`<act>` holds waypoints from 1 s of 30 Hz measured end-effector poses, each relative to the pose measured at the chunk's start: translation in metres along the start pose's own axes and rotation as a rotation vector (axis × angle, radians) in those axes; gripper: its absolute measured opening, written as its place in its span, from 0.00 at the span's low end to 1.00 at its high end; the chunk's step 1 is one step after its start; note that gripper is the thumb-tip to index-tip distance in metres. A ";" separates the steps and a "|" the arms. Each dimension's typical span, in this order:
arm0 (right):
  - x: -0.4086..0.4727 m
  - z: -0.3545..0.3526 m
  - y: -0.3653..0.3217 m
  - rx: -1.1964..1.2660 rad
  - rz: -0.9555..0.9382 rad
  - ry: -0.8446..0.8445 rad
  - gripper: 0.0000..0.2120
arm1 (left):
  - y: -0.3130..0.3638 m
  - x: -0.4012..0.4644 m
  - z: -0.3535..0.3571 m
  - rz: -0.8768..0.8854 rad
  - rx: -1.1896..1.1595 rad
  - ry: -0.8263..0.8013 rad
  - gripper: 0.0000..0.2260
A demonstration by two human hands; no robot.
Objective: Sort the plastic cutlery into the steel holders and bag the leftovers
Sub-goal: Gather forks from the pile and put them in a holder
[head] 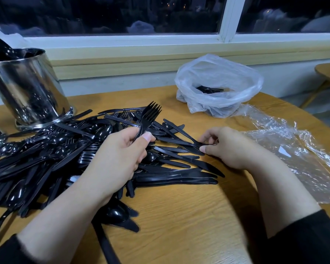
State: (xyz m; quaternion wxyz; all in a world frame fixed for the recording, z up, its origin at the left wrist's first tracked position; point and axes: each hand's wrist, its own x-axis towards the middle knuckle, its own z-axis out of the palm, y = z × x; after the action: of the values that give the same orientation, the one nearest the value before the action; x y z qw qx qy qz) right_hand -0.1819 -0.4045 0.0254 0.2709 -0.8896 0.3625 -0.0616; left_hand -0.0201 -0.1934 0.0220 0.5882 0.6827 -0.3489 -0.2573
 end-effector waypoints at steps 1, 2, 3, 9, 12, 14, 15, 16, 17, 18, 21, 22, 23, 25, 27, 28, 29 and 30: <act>-0.001 0.000 0.000 -0.003 -0.001 -0.007 0.07 | 0.000 0.000 0.000 0.000 -0.001 0.000 0.10; -0.001 0.000 -0.001 -0.005 -0.004 -0.012 0.07 | -0.001 0.000 0.000 0.001 -0.002 0.000 0.10; -0.002 -0.001 -0.001 -0.004 -0.009 -0.013 0.07 | -0.001 0.000 0.000 0.002 -0.003 0.000 0.11; -0.003 -0.004 0.001 0.099 -0.043 0.012 0.05 | 0.001 0.001 -0.001 0.007 -0.018 0.014 0.10; -0.005 -0.005 -0.001 0.212 -0.048 0.085 0.04 | 0.003 0.001 -0.002 -0.012 -0.072 0.033 0.10; -0.007 -0.009 -0.003 0.267 -0.080 0.248 0.03 | 0.005 0.001 -0.002 -0.036 -0.119 0.043 0.10; -0.008 -0.011 -0.006 0.308 -0.105 0.337 0.04 | 0.006 0.001 -0.003 -0.043 -0.135 0.050 0.10; -0.010 -0.014 -0.009 0.356 -0.138 0.414 0.05 | 0.007 0.001 -0.003 -0.042 -0.145 0.057 0.11; -0.012 -0.017 -0.013 0.402 -0.176 0.466 0.06 | 0.008 0.001 -0.004 -0.036 -0.149 0.067 0.11; -0.015 -0.019 -0.016 0.447 -0.213 0.489 0.07 | 0.009 0.001 -0.005 -0.026 -0.150 0.079 0.11; -0.023 -0.022 -0.027 0.570 -0.294 0.438 0.08 | 0.010 0.002 -0.008 0.012 -0.137 0.125 0.10; -0.025 -0.022 -0.031 0.598 -0.313 0.395 0.09 | 0.010 0.002 -0.009 0.033 -0.117 0.141 0.10; -0.027 -0.023 -0.035 0.624 -0.334 0.333 0.09 | 0.010 0.003 -0.009 0.058 -0.086 0.151 0.11; -0.030 -0.021 -0.042 0.677 -0.376 0.199 0.09 | 0.010 0.004 -0.009 0.094 -0.030 0.144 0.11; -0.031 -0.017 -0.052 0.727 -0.410 0.152 0.09 | 0.012 0.002 -0.006 0.077 -0.046 0.082 0.11; -0.030 -0.013 -0.058 0.755 -0.422 0.156 0.10 | 0.013 0.000 -0.004 0.056 -0.069 0.033 0.11; -0.029 -0.009 -0.063 0.789 -0.429 0.166 0.10 | 0.014 -0.003 -0.002 0.035 -0.096 -0.024 0.11; -0.027 -0.004 -0.069 0.828 -0.427 0.177 0.11 | 0.014 -0.005 0.000 0.021 -0.120 -0.084 0.11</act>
State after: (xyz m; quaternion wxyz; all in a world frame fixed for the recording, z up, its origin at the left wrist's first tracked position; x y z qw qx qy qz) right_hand -0.1611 -0.3470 0.0673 0.5518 -0.7529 0.1381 -0.3310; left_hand -0.0258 -0.1898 0.0353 0.6157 0.6310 -0.3643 -0.2999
